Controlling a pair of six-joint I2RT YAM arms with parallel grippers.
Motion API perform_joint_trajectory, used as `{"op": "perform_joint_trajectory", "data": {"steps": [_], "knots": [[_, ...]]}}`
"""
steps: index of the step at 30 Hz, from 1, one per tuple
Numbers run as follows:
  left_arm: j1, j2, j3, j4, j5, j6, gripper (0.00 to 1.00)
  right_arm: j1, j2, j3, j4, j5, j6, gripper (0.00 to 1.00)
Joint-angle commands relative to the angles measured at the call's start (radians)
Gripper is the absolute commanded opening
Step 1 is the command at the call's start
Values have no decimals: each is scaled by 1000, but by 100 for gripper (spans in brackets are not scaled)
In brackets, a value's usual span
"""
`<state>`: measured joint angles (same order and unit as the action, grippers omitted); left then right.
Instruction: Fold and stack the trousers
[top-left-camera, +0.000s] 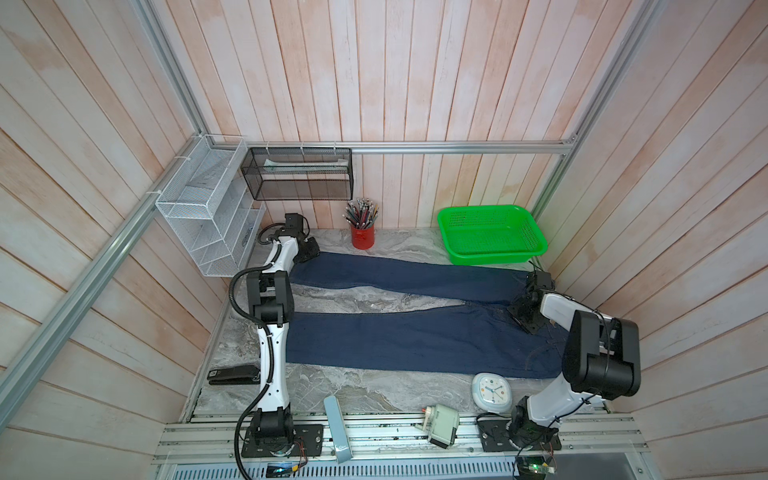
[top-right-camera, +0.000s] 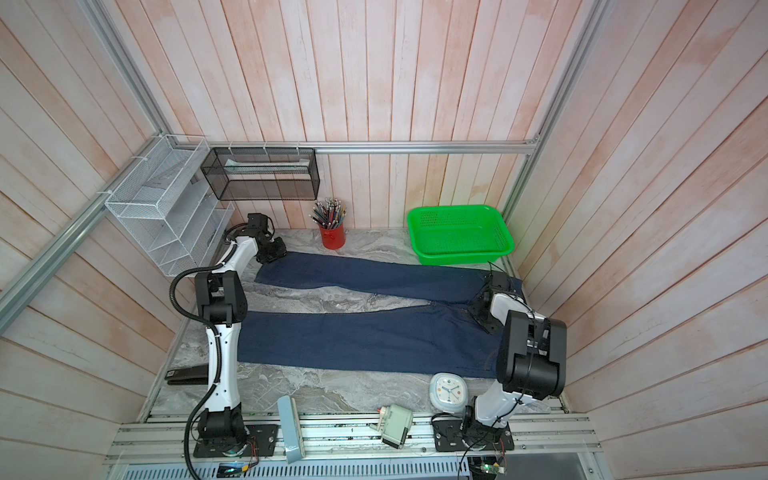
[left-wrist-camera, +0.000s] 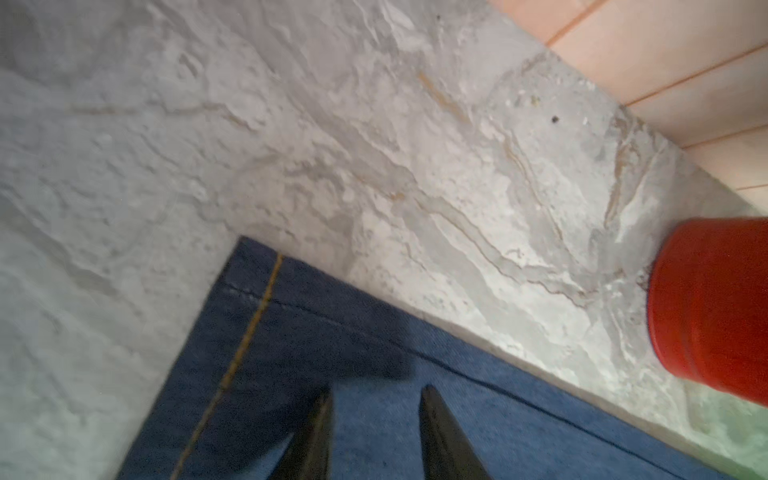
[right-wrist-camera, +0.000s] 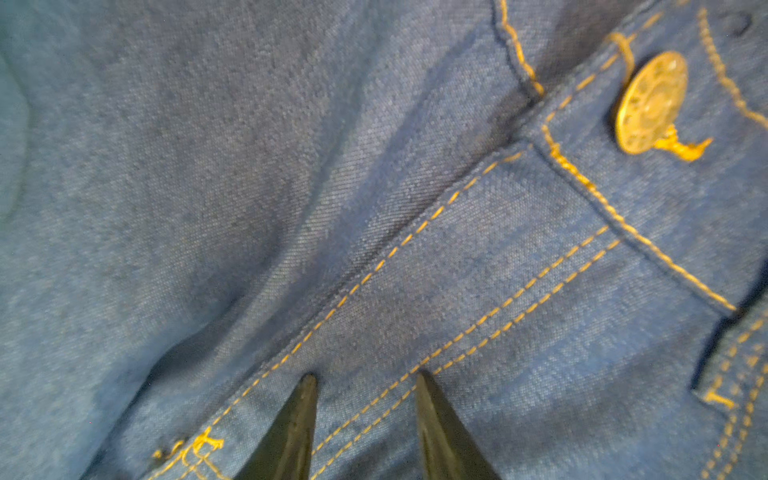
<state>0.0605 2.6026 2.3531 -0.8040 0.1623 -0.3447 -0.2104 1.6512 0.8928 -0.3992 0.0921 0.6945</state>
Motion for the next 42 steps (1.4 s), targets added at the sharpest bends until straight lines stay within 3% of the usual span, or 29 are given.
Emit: {"op": "perform_joint_trajectory", "data": {"steps": [1,7,11,15,22,30,42], "knots": [[49,87,102,-138,-57,34,37,-13,72,-37,-56,10,-22,43],[88,126,145,-163,-37,65,38,-25,73,-32,-70,12,-39,43],[94,90,74,-149,-25,86,40,-17,60,-22,-73,-24,-59,44],[99,8,-45,-79,-17,89,41,17,57,0,-84,-46,-71,46],[76,-169,-156,-1,67,105,54,114,31,81,-129,-47,-86,51],[67,-468,-507,203,86,43,59,126,-5,157,-176,-35,-82,53],[71,-411,-496,201,95,54,60,138,91,246,-141,-66,-86,52]]}}
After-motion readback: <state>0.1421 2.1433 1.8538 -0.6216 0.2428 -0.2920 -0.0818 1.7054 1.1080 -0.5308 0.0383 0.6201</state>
